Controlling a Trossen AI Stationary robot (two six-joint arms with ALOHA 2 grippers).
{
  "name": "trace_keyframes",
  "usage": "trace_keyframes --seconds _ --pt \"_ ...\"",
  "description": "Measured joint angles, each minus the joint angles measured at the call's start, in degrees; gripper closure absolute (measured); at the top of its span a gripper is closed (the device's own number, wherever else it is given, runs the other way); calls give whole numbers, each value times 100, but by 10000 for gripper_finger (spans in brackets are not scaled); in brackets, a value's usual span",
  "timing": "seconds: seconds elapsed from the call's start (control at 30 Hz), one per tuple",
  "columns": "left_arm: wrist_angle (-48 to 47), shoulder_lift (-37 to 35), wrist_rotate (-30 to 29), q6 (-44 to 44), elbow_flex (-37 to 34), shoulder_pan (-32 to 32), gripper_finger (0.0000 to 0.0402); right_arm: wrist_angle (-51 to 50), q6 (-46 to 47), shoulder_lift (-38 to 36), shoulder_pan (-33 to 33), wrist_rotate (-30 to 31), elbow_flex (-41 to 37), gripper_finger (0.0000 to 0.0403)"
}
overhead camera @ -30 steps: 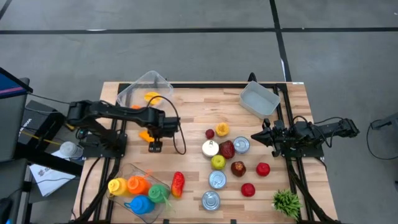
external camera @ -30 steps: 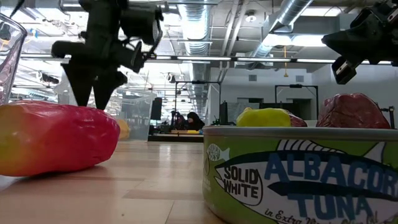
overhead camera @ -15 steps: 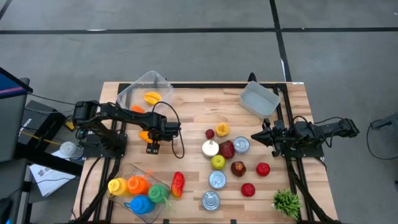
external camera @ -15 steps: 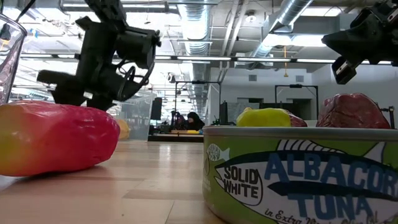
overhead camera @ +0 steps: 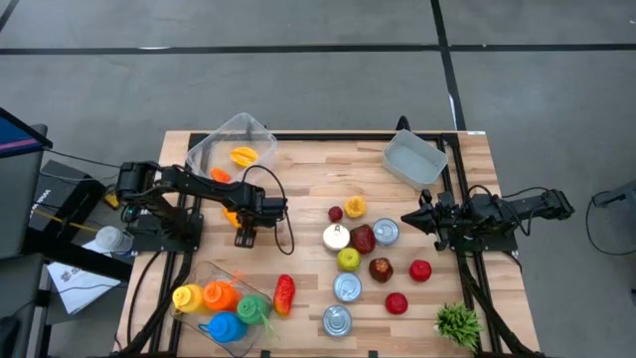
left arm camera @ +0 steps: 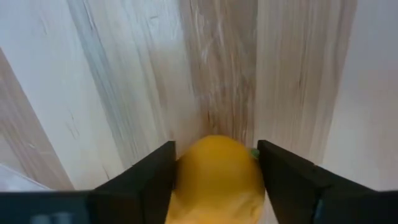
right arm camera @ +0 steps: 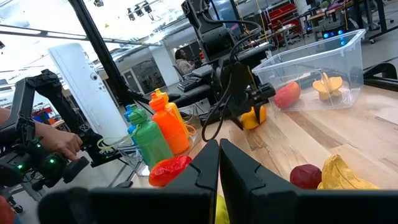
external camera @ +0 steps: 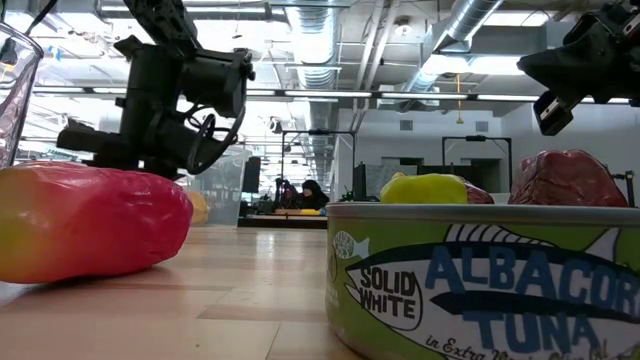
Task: Pick & Place Food Item
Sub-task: Put the mango into the white bin
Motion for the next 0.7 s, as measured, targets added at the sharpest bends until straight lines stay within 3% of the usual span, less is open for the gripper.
trace_keyframes --seconds 0.17,0.43,0.7 --pt "28 0 0 -40 0 0 239 0 0 0 1 0 0 393" --pt "145 0 10 -583 71 0 242 0 0 0 0 0 0 393" --pt "94 0 560 -1211 1154 -11 244 0 1 0 1 0 0 393"
